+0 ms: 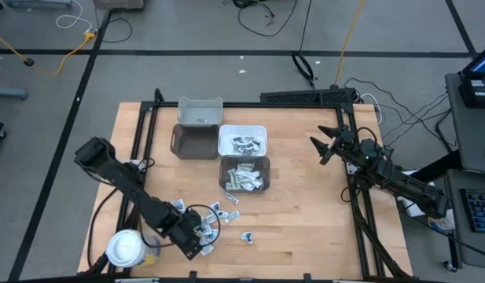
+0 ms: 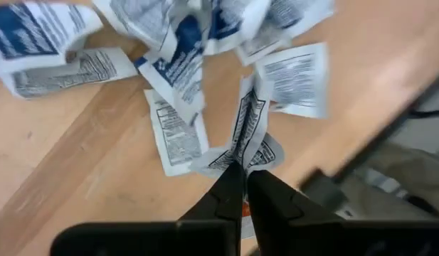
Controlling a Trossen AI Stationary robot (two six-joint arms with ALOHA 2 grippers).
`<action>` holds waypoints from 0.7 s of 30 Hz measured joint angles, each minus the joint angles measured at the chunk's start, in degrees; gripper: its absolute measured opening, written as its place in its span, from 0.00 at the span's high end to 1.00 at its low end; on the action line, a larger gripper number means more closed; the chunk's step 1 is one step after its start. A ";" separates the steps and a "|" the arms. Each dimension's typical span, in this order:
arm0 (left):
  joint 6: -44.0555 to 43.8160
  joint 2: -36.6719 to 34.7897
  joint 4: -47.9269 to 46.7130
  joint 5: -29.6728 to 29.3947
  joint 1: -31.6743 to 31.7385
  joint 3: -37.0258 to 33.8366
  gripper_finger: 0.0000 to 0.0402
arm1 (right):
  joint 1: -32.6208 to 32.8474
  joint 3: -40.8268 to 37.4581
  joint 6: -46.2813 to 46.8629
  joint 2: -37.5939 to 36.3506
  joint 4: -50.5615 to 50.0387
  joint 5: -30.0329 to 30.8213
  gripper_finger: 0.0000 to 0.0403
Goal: Pick & Place First Aid Supplies
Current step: Put the orange ointment pack into the gray bin
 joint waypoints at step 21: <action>11.57 0.34 3.21 2.76 0.13 -5.29 0.99 | 0.01 0.00 0.00 0.00 0.00 -0.02 0.26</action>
